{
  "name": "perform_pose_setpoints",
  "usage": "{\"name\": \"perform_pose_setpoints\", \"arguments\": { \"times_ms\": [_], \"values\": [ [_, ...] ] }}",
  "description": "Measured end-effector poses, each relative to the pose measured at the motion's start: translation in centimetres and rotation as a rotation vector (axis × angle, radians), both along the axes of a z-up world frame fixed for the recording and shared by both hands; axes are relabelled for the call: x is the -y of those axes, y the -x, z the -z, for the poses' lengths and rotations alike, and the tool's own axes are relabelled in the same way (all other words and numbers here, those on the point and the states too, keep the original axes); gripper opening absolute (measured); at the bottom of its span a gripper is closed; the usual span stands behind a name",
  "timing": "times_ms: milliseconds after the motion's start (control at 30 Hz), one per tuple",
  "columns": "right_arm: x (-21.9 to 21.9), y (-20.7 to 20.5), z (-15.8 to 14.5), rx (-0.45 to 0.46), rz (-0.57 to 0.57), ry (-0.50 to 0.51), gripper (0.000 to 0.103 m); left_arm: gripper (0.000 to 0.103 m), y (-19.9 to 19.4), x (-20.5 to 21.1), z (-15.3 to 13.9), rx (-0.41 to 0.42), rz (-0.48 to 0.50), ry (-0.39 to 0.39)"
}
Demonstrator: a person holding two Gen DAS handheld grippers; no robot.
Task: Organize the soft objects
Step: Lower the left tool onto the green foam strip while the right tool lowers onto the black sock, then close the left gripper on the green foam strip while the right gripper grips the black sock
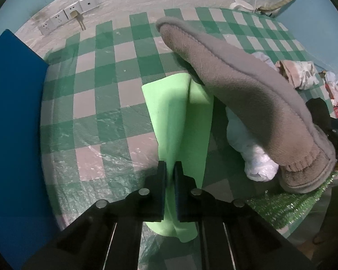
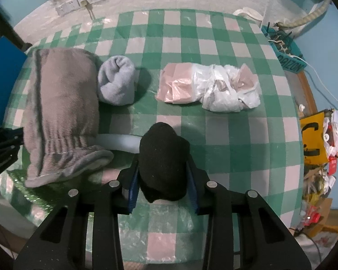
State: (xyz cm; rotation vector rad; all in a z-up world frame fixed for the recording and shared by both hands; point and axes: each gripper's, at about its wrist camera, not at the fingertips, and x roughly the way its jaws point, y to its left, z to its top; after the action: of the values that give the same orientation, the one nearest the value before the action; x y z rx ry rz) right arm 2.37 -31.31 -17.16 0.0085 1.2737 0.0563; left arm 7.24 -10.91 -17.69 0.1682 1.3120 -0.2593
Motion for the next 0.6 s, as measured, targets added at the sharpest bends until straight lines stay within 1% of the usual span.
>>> {"name": "perform_pose_setpoints", "arguments": {
  "times_ms": [133,267,433,600],
  "values": [
    [-0.1,0.2,-1.0,0.02,0.004,-0.015,0.033,0.006,0.2,-1.0,-0.5,0.018,-0.02,0.02],
    [-0.5,0.6,-2.2,0.044,0.005,-0.026,0.033,0.006,0.6,-1.8,-2.0,0.045,-0.034,0.04],
    [0.2,0.0,-3.2,0.071,-0.006,-0.035,0.033,0.005,1.6,-3.1,-3.9,0.081,-0.043,0.059],
    [-0.6,0.3,-4.5,0.103,-0.024,-0.051,0.033,0.004,2.6,-3.6,-6.0,0.127,-0.051,0.086]
  ]
}}
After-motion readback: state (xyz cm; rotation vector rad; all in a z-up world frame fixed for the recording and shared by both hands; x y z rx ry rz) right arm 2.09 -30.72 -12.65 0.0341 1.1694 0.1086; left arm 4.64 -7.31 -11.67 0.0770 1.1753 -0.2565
